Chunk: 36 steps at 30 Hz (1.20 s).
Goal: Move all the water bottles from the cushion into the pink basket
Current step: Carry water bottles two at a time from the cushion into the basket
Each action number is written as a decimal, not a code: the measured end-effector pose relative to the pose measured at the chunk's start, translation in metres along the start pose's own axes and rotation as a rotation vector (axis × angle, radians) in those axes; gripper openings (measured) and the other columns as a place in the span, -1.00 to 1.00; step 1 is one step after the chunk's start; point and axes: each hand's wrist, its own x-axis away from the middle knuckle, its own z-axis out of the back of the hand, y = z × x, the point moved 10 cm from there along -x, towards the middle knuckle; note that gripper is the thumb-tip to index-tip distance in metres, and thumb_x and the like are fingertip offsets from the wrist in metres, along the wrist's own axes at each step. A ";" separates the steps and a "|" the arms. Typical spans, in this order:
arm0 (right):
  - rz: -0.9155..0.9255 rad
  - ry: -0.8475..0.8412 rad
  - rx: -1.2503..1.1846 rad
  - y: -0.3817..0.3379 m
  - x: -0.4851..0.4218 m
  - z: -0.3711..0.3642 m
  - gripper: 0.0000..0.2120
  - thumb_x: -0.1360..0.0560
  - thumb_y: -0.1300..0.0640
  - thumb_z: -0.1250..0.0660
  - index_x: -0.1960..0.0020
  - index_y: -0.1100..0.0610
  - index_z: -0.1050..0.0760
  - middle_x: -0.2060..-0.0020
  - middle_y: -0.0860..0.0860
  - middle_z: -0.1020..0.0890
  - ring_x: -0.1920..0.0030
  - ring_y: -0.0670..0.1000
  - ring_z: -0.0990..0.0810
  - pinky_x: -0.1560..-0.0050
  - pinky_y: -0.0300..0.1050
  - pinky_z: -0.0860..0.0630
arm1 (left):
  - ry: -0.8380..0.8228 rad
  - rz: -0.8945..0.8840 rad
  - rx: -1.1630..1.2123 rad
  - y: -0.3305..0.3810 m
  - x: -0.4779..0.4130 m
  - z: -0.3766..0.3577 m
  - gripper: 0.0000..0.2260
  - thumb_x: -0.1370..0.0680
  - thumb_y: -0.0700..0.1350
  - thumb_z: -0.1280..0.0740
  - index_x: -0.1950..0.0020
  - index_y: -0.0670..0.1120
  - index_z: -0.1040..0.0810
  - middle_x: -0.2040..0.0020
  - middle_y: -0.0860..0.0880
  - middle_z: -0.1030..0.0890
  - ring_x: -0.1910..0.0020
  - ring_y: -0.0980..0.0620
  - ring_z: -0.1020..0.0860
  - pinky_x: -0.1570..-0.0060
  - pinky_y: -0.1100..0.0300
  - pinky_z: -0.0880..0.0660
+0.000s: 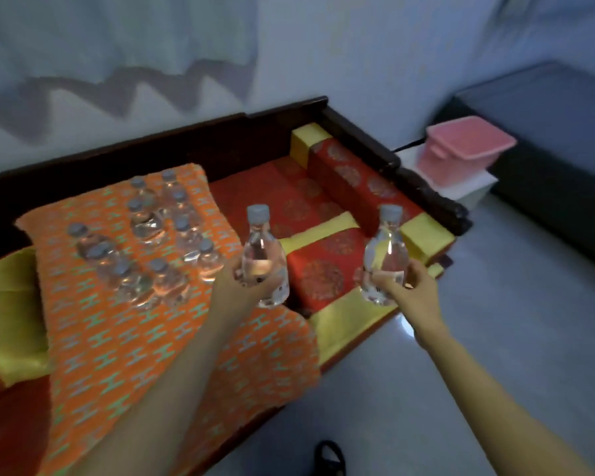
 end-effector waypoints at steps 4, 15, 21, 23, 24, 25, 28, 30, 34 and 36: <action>-0.063 0.162 -0.015 0.019 0.000 0.102 -0.69 -0.27 0.07 -0.55 0.04 -0.03 -0.54 0.25 -0.18 -0.67 0.28 -0.22 -0.63 0.34 -0.37 -0.51 | -0.213 -0.012 0.011 0.021 -0.004 -0.108 -0.68 -0.35 -0.22 -0.55 -0.04 -0.06 -0.58 0.22 0.14 -0.69 0.25 0.23 -0.63 0.30 0.35 -0.52; -0.128 0.339 -0.005 0.082 -0.035 0.324 -0.59 -0.22 0.09 -0.60 0.02 -0.04 -0.51 0.11 0.03 -0.66 0.11 0.03 -0.65 0.16 -0.09 -0.58 | -0.470 0.023 0.021 0.048 -0.010 -0.368 -0.57 -0.23 -0.05 -0.62 -0.04 0.05 -0.58 0.05 0.04 -0.69 0.09 0.06 -0.67 0.19 0.28 -0.58; -0.131 0.365 -0.004 0.101 -0.114 0.444 -0.59 -0.26 0.12 -0.59 -0.03 0.01 -0.50 0.07 0.07 -0.65 0.08 0.07 -0.64 0.20 -0.20 -0.50 | -0.481 -0.013 -0.021 0.075 -0.038 -0.503 -0.60 -0.18 0.03 -0.61 0.05 0.17 -0.57 0.11 0.10 -0.68 0.14 0.12 -0.65 0.18 0.26 -0.59; -0.132 0.370 -0.004 0.105 -0.135 0.464 -0.60 -0.27 0.11 -0.58 -0.02 0.03 -0.49 0.08 0.09 -0.64 0.08 0.09 -0.63 0.22 -0.21 -0.50 | -0.479 -0.017 -0.046 0.077 -0.050 -0.527 -0.55 -0.16 0.06 -0.61 0.01 0.15 -0.57 0.09 0.11 -0.68 0.12 0.14 -0.65 0.20 0.28 -0.57; -0.134 0.374 -0.009 0.107 -0.145 0.474 -0.60 -0.26 0.10 -0.58 -0.01 0.03 -0.49 0.09 0.09 -0.64 0.09 0.09 -0.62 0.22 -0.21 -0.49 | -0.472 -0.014 -0.058 0.078 -0.058 -0.537 -0.53 -0.15 0.07 -0.61 -0.01 0.12 -0.56 0.09 0.10 -0.68 0.10 0.13 -0.65 0.20 0.28 -0.56; -0.136 0.375 -0.013 0.108 -0.157 0.483 -0.59 -0.26 0.09 -0.59 -0.01 0.04 -0.49 0.10 0.08 -0.64 0.10 0.08 -0.62 0.22 -0.21 -0.49 | -0.458 -0.013 -0.071 0.078 -0.067 -0.547 -0.51 -0.15 0.08 -0.61 -0.02 0.10 -0.55 0.09 0.07 -0.67 0.09 0.11 -0.64 0.20 0.27 -0.55; -0.146 0.375 -0.012 0.118 -0.190 0.509 -0.58 -0.25 0.08 -0.59 -0.02 0.03 -0.49 0.11 0.05 -0.63 0.11 0.04 -0.62 0.21 -0.21 -0.49 | -0.424 -0.019 -0.100 0.077 -0.097 -0.576 -0.47 -0.13 0.13 -0.60 -0.02 0.06 -0.54 0.07 0.05 -0.65 0.08 0.09 -0.63 0.18 0.25 -0.52; -0.149 0.376 -0.003 0.126 -0.215 0.525 -0.58 -0.25 0.08 -0.60 -0.01 0.03 -0.49 0.10 0.08 -0.62 0.10 0.06 -0.61 0.21 -0.19 -0.49 | -0.404 -0.008 -0.103 0.072 -0.117 -0.596 -0.48 -0.13 0.12 -0.61 0.00 0.08 -0.54 0.06 0.05 -0.65 0.08 0.09 -0.63 0.17 0.23 -0.54; -0.162 0.363 0.023 0.138 -0.281 0.546 -0.57 -0.26 0.11 -0.60 -0.02 0.04 -0.47 0.08 0.09 -0.62 0.07 0.09 -0.62 0.21 -0.19 -0.50 | -0.393 -0.009 -0.118 0.063 -0.171 -0.643 -0.56 -0.21 -0.03 -0.62 0.01 0.09 -0.53 0.04 0.05 -0.64 0.04 0.08 -0.62 0.12 0.17 -0.55; -0.167 0.355 0.025 0.138 -0.314 0.552 -0.53 -0.28 0.13 -0.59 -0.10 0.06 -0.46 0.02 0.08 -0.61 0.04 0.07 -0.61 0.20 -0.20 -0.50 | -0.382 -0.017 -0.109 0.066 -0.195 -0.665 -0.57 -0.21 -0.05 -0.63 0.02 0.09 -0.53 0.05 0.04 -0.65 0.05 0.11 -0.62 0.16 0.21 -0.54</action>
